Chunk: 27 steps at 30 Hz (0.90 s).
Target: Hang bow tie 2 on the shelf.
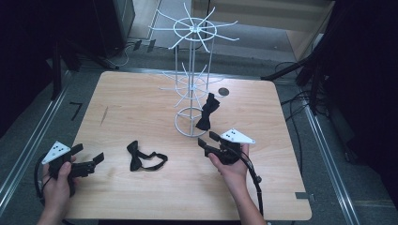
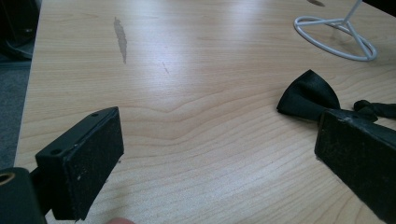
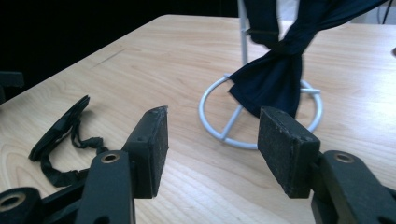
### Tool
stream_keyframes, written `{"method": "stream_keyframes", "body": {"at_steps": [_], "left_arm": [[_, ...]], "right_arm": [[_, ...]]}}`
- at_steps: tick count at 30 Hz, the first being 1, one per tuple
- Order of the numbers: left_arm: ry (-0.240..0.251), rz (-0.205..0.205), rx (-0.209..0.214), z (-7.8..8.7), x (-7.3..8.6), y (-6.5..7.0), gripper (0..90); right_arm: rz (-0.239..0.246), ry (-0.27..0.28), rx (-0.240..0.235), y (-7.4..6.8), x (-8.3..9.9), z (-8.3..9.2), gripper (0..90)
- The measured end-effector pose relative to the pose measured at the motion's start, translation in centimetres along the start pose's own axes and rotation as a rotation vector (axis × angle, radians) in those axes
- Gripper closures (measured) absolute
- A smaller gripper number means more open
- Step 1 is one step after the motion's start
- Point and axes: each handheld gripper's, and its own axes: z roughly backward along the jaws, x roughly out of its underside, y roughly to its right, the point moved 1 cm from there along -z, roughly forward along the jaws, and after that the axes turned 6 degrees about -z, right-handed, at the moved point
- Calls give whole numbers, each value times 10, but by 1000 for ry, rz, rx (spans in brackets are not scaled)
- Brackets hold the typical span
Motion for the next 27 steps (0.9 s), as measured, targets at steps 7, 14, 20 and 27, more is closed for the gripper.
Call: {"method": "stream_keyframes", "body": {"at_steps": [7, 14, 20, 27], "left_arm": [[-5, -5, 3, -1, -1, -1, 16], [-1, -1, 9, -1, 0, -1, 16], [-3, -5, 8, -1, 0, -1, 16], [1, -1, 6, -1, 0, -1, 16]], "right_arm": [[13, -31, -25, -10, 5, -10, 462], [32, -81, -39, -23, 14, -23, 484], [46, -109, -48, -35, 18, -32, 492], [60, -142, -62, -45, 23, -42, 493]]}}
